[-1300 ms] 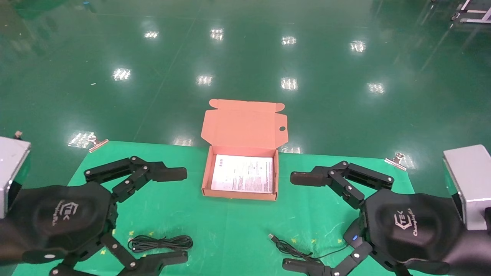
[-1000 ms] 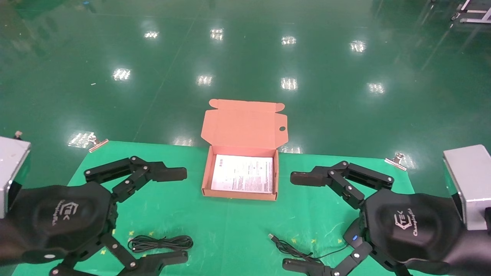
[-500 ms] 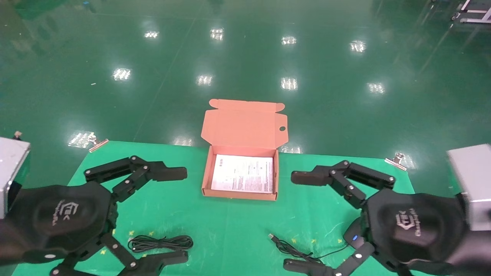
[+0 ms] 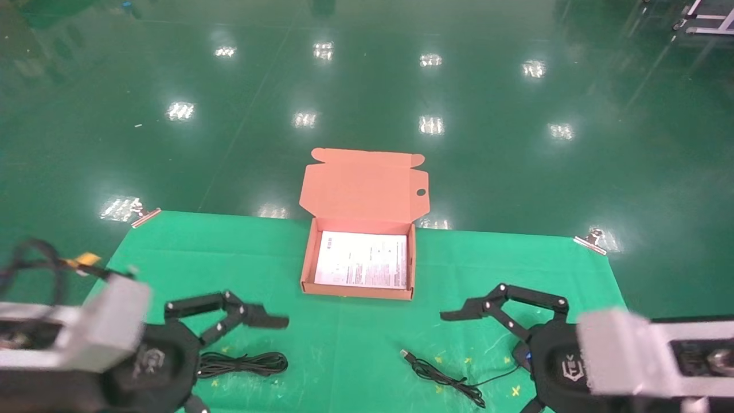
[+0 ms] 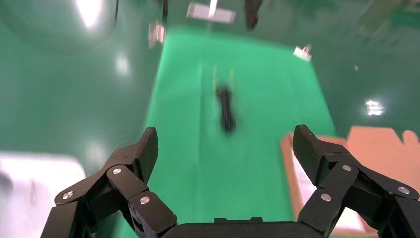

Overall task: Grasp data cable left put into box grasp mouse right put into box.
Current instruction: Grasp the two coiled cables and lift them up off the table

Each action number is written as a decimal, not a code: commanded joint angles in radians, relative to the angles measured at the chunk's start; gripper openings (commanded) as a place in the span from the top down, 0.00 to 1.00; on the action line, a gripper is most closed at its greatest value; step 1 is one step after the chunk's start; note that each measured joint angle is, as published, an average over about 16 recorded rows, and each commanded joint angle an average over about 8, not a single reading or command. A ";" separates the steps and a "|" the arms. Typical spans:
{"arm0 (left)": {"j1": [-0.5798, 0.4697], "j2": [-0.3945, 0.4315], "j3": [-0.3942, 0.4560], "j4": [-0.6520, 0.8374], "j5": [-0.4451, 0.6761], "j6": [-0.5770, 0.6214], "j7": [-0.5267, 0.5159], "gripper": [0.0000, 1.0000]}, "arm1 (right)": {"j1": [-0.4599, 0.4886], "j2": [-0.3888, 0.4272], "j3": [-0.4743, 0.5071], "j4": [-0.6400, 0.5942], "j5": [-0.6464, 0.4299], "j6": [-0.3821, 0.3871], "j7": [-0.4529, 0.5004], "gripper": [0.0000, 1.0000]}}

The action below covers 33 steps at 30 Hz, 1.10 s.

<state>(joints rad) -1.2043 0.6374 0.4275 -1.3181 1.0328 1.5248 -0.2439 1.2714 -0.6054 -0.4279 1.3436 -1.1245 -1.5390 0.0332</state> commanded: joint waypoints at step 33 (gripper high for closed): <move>-0.075 0.229 0.331 0.154 0.784 -0.240 0.005 0.00 | 0.013 -0.238 -0.360 -0.014 -0.828 0.310 0.043 0.00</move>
<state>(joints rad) -1.2911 0.8722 0.7583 -1.1490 1.8145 1.2916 -0.2355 1.2911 -0.8456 -0.7850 1.3189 -1.9440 -1.2327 0.0672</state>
